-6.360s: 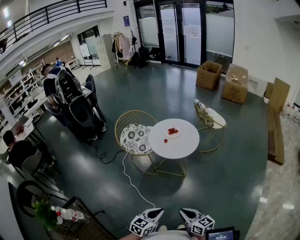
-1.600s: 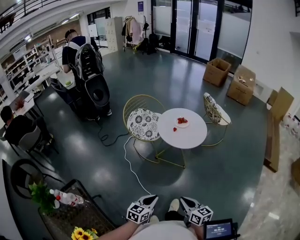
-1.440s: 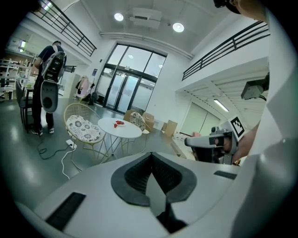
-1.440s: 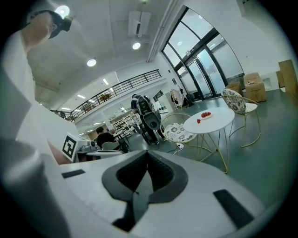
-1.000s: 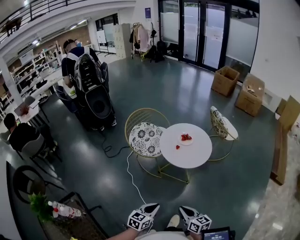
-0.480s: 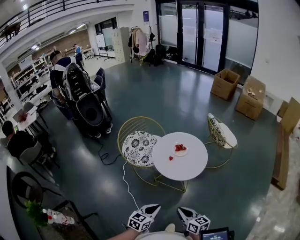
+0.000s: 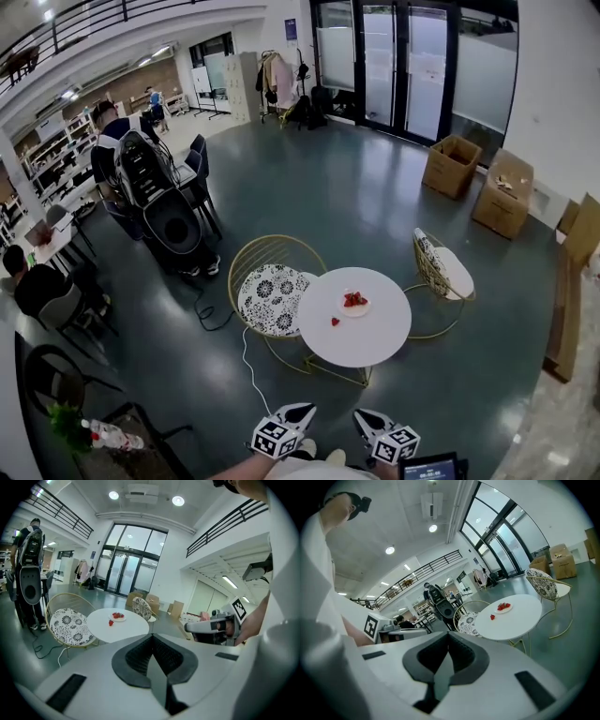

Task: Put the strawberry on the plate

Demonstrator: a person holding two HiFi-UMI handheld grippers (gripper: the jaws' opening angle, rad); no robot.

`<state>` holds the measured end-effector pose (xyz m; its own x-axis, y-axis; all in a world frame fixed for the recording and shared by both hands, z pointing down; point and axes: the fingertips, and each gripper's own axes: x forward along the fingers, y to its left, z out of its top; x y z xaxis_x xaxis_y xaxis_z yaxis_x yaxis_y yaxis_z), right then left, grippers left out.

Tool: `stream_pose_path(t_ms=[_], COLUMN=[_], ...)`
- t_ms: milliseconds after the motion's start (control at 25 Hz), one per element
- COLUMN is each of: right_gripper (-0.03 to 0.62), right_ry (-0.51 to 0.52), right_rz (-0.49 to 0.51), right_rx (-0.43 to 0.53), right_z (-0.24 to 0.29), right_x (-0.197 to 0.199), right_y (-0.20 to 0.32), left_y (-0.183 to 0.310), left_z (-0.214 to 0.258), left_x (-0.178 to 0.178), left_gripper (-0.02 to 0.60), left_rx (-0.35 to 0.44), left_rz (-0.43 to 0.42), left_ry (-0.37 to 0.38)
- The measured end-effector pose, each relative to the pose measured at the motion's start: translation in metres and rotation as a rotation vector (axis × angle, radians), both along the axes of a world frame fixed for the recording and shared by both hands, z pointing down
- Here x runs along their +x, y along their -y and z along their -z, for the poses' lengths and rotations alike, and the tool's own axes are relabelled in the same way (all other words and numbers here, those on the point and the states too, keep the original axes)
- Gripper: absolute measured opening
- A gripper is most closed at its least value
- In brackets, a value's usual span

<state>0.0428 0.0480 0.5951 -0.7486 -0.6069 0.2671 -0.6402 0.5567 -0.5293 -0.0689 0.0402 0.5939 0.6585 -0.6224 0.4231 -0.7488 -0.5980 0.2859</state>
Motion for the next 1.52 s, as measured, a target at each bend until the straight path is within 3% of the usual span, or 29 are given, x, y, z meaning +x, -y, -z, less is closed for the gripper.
stream_pose_path(t_ms=[440, 760, 1160, 1520], right_gripper=[0.008, 0.008, 0.008, 0.007], right_ry=[-0.046, -0.082, -0.103, -0.113], right_rz=[-0.028, -0.063, -0.123, -0.132], right_rx=[-0.043, -0.010, -0.007, -0.024], right_z=[-0.012, -0.010, -0.008, -0.017], right_x=[0.000, -0.019, -0.039, -0.033], right_y=[0.040, 0.099, 0.133, 0.153], left_y=[0.053, 0.116, 0.147, 0.170], left_z=[-0.011, -0.008, -0.014, -0.021], left_x=[-0.016, -0.037, -0.072, -0.061], left_gripper=[0.006, 0.006, 0.006, 0.006], left_rx=[-0.028, 0.007, -0.004, -0.008], left_rz=[-0.023, -0.049, -0.078, -0.108], left_ry=[-0.004, -0.033, -0.032, -0.027])
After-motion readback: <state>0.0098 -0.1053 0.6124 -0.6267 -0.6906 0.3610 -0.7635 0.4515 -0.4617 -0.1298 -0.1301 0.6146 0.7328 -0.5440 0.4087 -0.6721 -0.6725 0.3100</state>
